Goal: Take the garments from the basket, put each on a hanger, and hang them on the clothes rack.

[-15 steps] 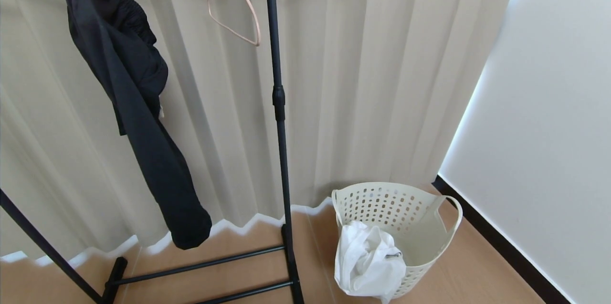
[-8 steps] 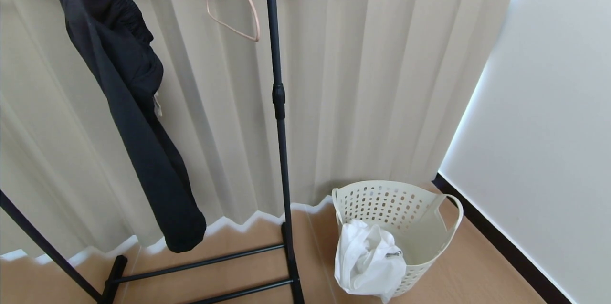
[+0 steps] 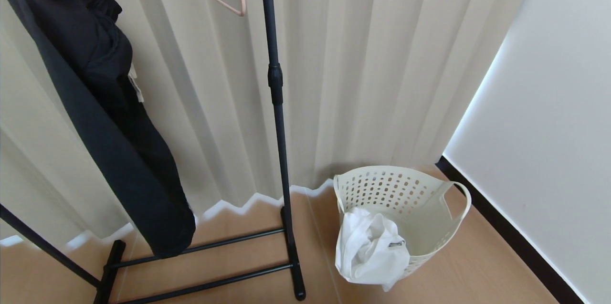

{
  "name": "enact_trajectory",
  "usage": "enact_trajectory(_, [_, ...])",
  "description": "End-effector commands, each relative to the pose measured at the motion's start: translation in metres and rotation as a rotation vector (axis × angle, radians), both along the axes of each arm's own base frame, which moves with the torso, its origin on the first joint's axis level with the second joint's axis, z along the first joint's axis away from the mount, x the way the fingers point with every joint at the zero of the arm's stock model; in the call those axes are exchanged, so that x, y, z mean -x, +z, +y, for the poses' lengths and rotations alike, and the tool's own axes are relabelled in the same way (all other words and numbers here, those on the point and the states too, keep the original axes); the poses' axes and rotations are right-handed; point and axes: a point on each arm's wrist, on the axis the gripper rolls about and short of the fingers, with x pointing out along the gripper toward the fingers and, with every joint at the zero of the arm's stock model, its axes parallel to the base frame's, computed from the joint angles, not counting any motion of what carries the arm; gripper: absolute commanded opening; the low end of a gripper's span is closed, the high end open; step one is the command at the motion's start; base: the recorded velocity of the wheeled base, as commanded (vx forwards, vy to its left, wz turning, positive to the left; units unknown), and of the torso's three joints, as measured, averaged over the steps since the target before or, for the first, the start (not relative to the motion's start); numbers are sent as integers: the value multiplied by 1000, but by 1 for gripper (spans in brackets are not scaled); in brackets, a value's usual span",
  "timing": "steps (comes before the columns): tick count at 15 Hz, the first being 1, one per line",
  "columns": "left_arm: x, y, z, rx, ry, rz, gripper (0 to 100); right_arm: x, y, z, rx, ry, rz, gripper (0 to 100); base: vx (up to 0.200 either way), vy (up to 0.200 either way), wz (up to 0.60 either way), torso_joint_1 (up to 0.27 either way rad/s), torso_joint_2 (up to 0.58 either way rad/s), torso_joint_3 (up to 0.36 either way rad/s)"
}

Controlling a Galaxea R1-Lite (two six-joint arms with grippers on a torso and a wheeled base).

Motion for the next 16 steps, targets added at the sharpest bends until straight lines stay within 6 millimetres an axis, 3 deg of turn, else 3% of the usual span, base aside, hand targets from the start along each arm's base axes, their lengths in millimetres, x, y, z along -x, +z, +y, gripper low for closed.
enact_trajectory(1, [0,0,0,0,-1,1,100,0,0,0,1,1,1,100,0,0,0,2,2,-198])
enact_trajectory(16, [0,0,0,1,1,3,100,0,0,0,1,1,1,100,0,0,0,1,4,-195])
